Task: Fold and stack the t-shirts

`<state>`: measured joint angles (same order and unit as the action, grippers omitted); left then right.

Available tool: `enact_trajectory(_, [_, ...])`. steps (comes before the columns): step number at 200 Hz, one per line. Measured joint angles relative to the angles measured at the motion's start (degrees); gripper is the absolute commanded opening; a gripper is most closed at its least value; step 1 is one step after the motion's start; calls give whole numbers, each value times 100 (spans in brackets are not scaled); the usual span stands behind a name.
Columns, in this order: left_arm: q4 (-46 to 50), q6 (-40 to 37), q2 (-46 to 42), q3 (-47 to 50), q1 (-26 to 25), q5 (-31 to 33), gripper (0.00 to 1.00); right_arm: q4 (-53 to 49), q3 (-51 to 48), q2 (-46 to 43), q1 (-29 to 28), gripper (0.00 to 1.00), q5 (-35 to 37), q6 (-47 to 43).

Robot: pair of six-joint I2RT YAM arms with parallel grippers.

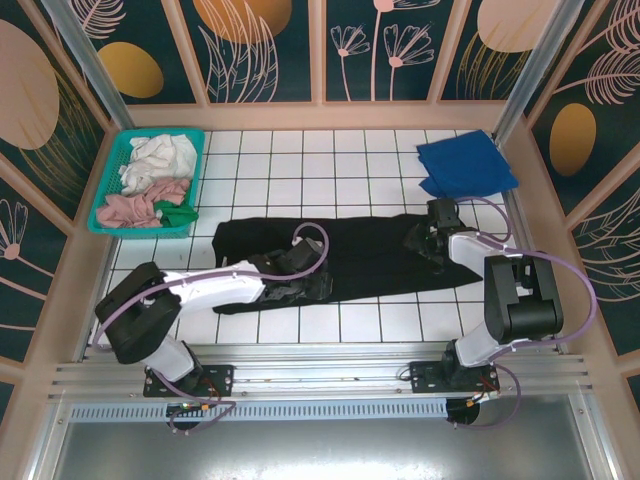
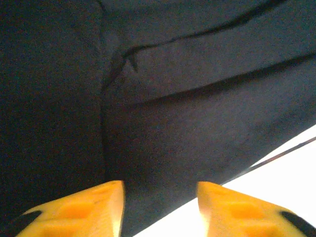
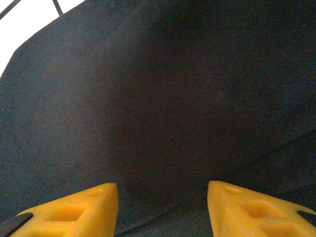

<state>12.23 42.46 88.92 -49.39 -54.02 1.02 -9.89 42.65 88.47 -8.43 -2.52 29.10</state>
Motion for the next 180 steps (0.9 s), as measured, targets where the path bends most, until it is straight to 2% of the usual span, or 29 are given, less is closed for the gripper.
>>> enact_trajectory(13, [2,-22,-284,0,94,120,67,-87,114,0,-173,51,20,2])
enact_trajectory(23, [-11,-11,-479,0,310,166,68,-149,280,11,-343,51,79,4])
enact_trajectory(47, [-144,-52,-490,-7,1349,417,68,-20,734,192,-704,51,94,7])
enact_trajectory(63, [-188,-114,-72,-81,1993,612,62,111,914,450,-826,50,103,22])
enact_trajectory(76, [-264,-188,376,-138,2378,643,49,136,951,699,-828,50,151,26])
enact_trajectory(86, [-308,-186,734,-151,2629,647,42,96,946,863,-774,50,190,26])
enact_trajectory(101, [-332,-254,1045,-160,2817,726,32,70,927,986,-627,50,229,24])
enact_trajectory(134, [-476,-256,1021,-85,2900,848,17,208,841,981,-155,50,197,24])
enact_trajectory(152, [-542,-249,1058,-96,2988,828,13,363,734,946,-20,50,96,22])
enact_trajectory(180, [-575,-310,1453,-553,3143,804,13,518,442,710,-13,50,76,24])
